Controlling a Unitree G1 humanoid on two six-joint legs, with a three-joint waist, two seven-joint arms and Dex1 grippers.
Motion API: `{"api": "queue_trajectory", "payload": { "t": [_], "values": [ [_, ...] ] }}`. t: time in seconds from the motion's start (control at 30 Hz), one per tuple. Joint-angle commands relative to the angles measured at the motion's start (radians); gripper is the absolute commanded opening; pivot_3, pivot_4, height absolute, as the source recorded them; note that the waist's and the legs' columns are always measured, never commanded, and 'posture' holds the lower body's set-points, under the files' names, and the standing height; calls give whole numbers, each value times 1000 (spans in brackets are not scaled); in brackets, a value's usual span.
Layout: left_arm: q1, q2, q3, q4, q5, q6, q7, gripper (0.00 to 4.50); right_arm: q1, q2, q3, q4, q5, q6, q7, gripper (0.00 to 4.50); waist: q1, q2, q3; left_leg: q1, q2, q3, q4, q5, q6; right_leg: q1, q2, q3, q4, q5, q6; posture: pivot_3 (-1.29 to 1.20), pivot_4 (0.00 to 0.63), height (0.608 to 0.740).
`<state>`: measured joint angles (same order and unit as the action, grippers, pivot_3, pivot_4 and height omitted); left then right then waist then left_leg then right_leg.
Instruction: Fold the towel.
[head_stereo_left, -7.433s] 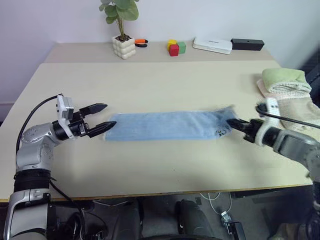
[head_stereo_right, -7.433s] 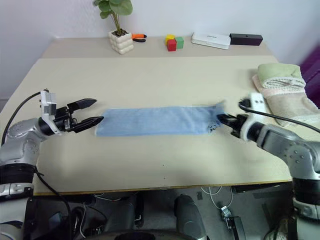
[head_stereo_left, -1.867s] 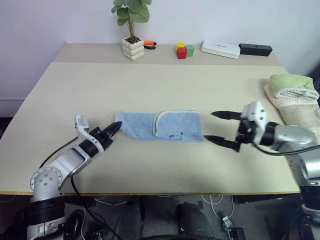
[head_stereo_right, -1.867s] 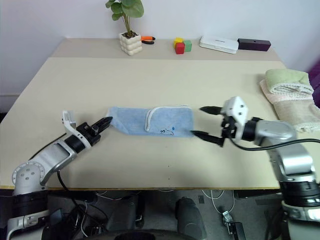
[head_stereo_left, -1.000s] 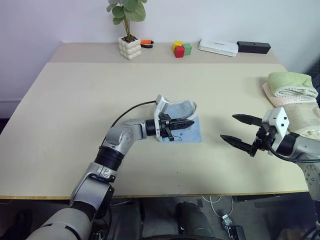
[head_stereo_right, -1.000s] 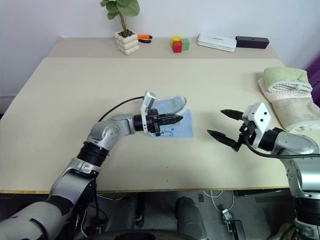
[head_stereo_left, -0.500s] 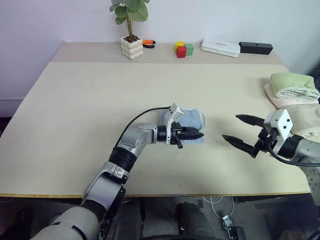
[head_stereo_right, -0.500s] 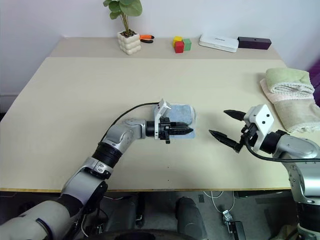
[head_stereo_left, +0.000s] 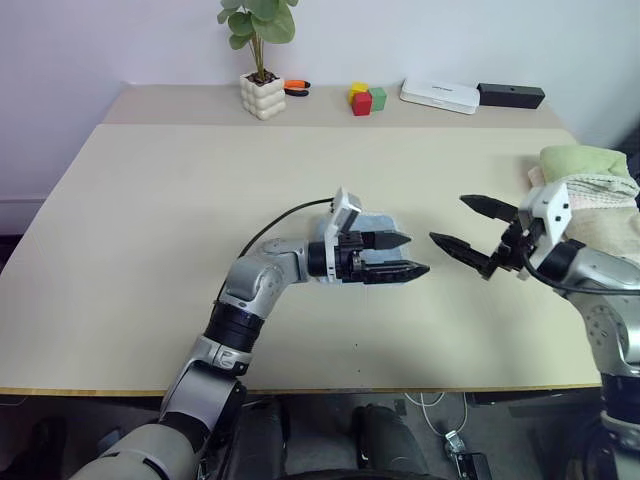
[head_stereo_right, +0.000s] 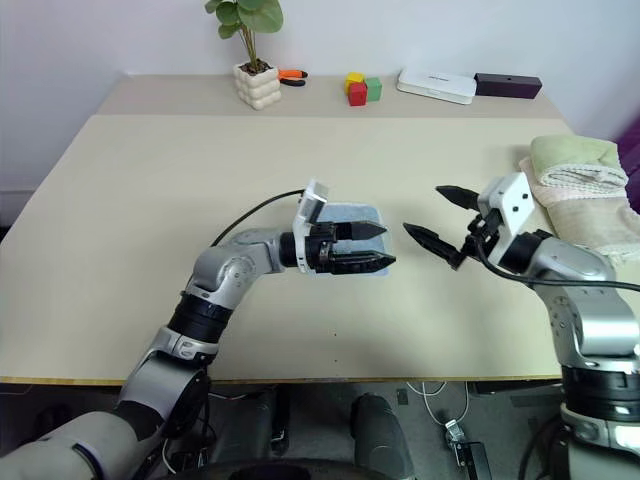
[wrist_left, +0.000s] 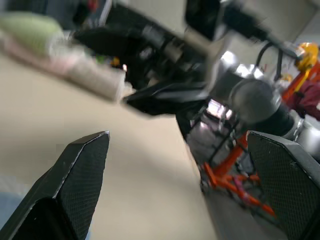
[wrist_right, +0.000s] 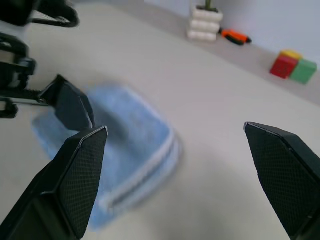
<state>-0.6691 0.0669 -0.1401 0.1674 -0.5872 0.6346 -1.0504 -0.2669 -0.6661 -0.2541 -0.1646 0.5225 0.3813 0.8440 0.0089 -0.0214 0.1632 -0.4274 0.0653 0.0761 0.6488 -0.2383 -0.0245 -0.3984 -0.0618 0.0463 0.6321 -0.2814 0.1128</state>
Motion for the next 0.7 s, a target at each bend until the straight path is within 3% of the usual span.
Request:
{"api": "queue_trajectory", "payload": {
  "t": [0.03, 0.1, 0.2, 0.33, 0.47, 0.7],
  "values": [
    [-20, 5, 106, -67, -103, 77, 67, 4249, -50, 83, -2, -28, 53, 32, -89, 4241, -1, 0, 0, 0, 0, 0, 0, 0, 0, 0, 0, 0, 0, 0, 0, 0, 150, 735],
    [-36, 14, 153, -37, -71, 21, 132, 3682, -86, 156, 25, -32, -12, 11, -207, 3670, 0, 0, 0, 0, 0, 0, 0, 0, 0, 0, 0, 0, 1, 0, 0, 0, 150, 735],
    [-39, 28, 203, 18, -28, -54, 204, 2189, -138, 281, 32, -3, -104, -21, -420, 2111, -2, 0, 0, 0, 0, 0, 0, 0, 0, 0, 0, 0, 1, 0, 1, 0, 150, 735],
    [-25, 29, 203, 75, 36, -128, 277, 143, -151, 416, 80, -43, -147, 7, -575, 83, 3, 0, 0, 0, 0, 0, 0, 0, 0, -1, 0, -1, 2, 2, 3, 0, 150, 735],
    [-14, -23, 190, 97, 91, -204, 370, 55, -135, 531, 164, -88, -196, 46, -689, 29, 1, 0, 0, -1, 0, 1, 0, 0, -1, -2, 0, 0, 2, 2, 3, 0, 150, 735],
    [-5, -90, 171, 169, 169, -256, 481, 55, -96, 608, 244, -30, -229, 96, -733, 29, -3, 1, 0, -1, 0, 1, 0, 0, 0, -1, 0, 0, 2, 2, 3, 0, 150, 735]
  ]
}}
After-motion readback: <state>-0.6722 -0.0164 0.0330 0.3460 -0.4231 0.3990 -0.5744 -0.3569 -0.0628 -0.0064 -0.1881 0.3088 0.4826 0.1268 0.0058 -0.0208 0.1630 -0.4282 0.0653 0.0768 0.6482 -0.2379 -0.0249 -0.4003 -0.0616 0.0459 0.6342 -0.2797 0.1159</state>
